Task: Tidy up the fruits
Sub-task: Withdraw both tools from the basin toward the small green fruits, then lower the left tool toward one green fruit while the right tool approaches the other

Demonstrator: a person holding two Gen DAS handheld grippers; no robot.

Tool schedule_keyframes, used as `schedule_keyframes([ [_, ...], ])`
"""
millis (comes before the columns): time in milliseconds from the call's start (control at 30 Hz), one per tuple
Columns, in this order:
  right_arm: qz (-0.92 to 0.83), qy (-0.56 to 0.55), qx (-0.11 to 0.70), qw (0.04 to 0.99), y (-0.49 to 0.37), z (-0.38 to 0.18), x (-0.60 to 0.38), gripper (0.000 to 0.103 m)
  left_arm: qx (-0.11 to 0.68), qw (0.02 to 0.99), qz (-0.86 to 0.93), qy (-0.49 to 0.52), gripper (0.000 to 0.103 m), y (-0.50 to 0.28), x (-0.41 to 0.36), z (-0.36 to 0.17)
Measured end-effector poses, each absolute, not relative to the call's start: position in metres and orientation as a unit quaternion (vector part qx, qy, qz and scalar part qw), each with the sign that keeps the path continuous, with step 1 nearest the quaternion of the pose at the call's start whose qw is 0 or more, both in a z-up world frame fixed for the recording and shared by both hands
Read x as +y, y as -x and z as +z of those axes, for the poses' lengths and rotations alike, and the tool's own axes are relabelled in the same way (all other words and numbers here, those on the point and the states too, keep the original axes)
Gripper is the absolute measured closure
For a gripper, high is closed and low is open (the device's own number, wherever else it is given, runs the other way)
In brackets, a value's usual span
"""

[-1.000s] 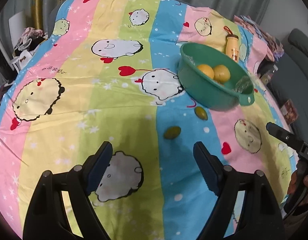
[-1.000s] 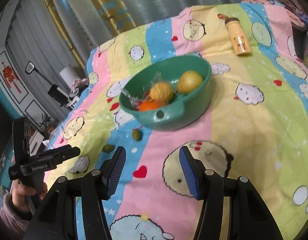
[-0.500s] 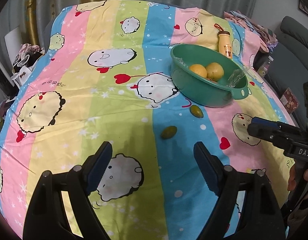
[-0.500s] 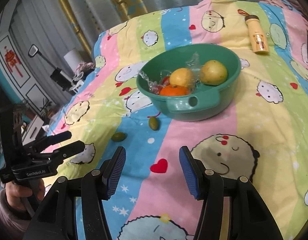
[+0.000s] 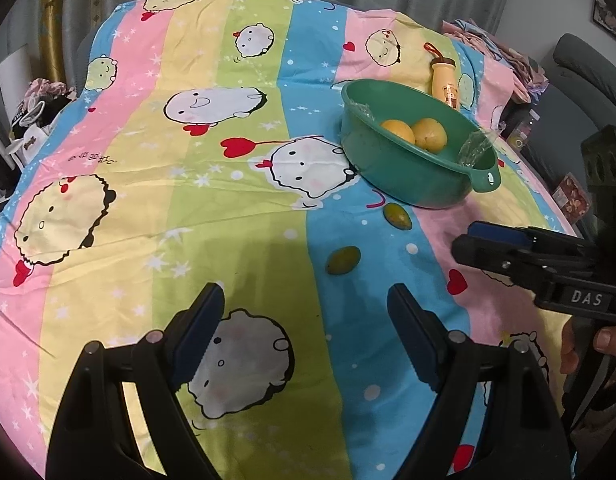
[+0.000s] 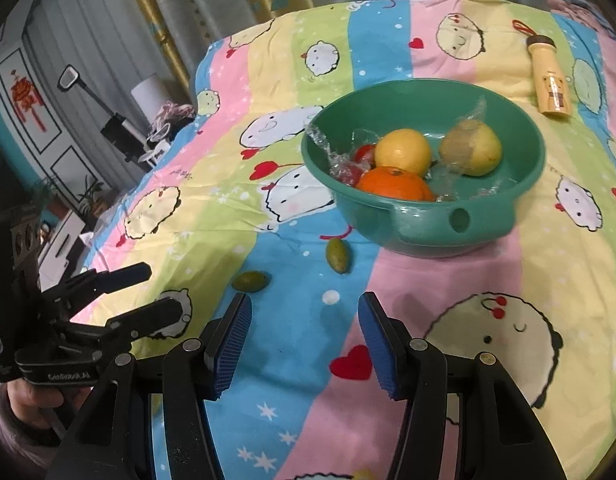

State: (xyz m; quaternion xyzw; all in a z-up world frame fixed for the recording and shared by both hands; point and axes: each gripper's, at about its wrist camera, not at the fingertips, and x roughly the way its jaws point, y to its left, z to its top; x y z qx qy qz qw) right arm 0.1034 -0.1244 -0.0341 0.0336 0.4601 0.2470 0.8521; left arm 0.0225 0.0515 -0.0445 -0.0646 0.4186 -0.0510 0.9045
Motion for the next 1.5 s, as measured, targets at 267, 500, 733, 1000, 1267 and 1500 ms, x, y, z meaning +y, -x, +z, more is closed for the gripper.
schedule_keyframes([
  [267, 0.246, -0.027, 0.463, 0.851, -0.11, -0.038, -0.118, 0.047, 0.417, 0.904, -0.064, 0.072, 0.019, -0.025, 0.053, -0.048],
  [500, 0.243, -0.025, 0.465, 0.851, -0.116, -0.042, -0.115, 0.047, 0.417, 0.903, -0.073, 0.07, 0.019, -0.03, 0.05, -0.05],
  [733, 0.242, -0.022, 0.464, 0.852, -0.121, -0.043, -0.113, 0.047, 0.416, 0.903, -0.078, 0.067, 0.019, -0.035, 0.048, -0.051],
  [1000, 0.242, -0.021, 0.468, 0.85, -0.125, -0.047, -0.108, 0.047, 0.418, 0.902, -0.083, 0.07, 0.019, -0.038, 0.049, -0.055],
  [1267, 0.24, -0.016, 0.467, 0.851, -0.127, -0.05, -0.106, 0.047, 0.421, 0.898, -0.099, 0.076, 0.019, -0.043, 0.049, -0.06],
  [1500, 0.231, -0.003, 0.466, 0.854, -0.133, -0.055, -0.102, 0.047, 0.425, 0.896, -0.107, 0.074, 0.019, -0.047, 0.046, -0.064],
])
